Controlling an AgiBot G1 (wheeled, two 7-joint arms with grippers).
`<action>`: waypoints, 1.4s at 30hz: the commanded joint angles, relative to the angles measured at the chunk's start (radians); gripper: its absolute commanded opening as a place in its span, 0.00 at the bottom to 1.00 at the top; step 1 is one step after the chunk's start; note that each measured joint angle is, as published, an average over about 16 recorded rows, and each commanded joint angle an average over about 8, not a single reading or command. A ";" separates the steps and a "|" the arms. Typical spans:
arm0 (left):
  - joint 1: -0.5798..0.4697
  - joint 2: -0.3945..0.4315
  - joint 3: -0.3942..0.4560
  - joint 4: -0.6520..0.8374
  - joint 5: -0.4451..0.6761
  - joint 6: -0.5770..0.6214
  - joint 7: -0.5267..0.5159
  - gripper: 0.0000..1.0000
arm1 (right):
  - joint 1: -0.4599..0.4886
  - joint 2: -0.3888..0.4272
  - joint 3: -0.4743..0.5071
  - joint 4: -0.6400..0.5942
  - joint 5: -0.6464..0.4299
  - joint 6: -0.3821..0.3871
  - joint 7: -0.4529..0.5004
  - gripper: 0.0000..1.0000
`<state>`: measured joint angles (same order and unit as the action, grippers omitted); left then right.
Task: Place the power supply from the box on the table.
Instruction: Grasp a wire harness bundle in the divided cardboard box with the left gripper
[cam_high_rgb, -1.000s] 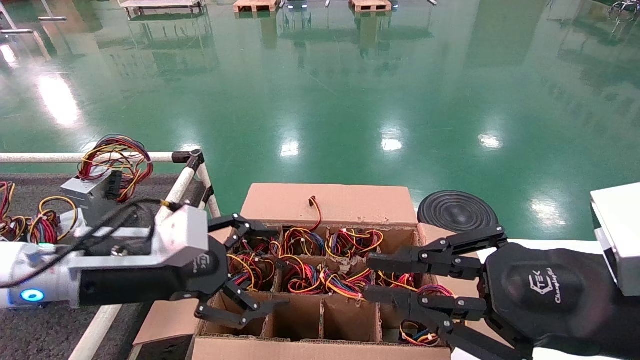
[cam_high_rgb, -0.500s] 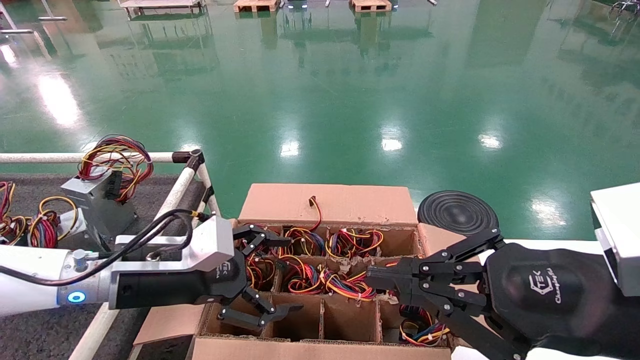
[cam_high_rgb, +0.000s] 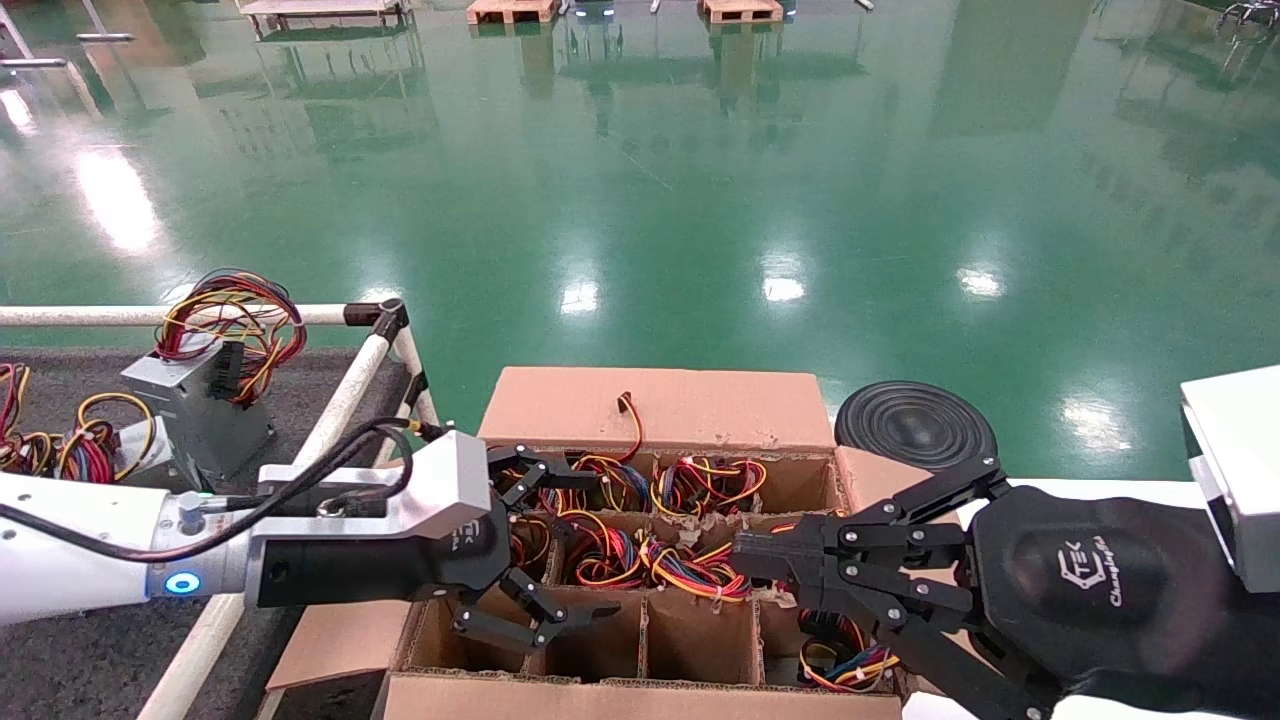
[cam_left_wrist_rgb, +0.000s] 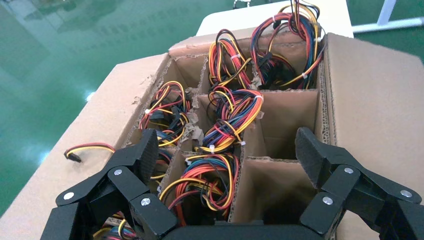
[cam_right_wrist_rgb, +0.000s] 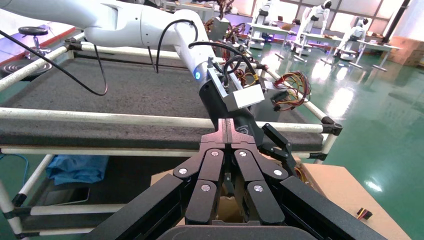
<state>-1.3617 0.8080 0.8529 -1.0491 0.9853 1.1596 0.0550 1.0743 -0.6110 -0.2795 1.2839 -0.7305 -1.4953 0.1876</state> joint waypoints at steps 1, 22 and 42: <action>-0.009 0.007 0.013 0.004 0.003 -0.004 0.011 1.00 | 0.000 0.000 0.000 0.000 0.000 0.000 0.000 0.00; -0.057 0.098 0.151 0.100 -0.060 -0.081 0.159 1.00 | 0.000 0.000 0.000 0.000 0.000 0.000 0.000 0.00; -0.063 0.162 0.217 0.211 -0.102 -0.084 0.287 1.00 | 0.000 0.000 0.000 0.000 0.000 0.000 0.000 0.00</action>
<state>-1.4256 0.9696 1.0684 -0.8384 0.8833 1.0767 0.3419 1.0743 -0.6110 -0.2795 1.2839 -0.7305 -1.4953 0.1876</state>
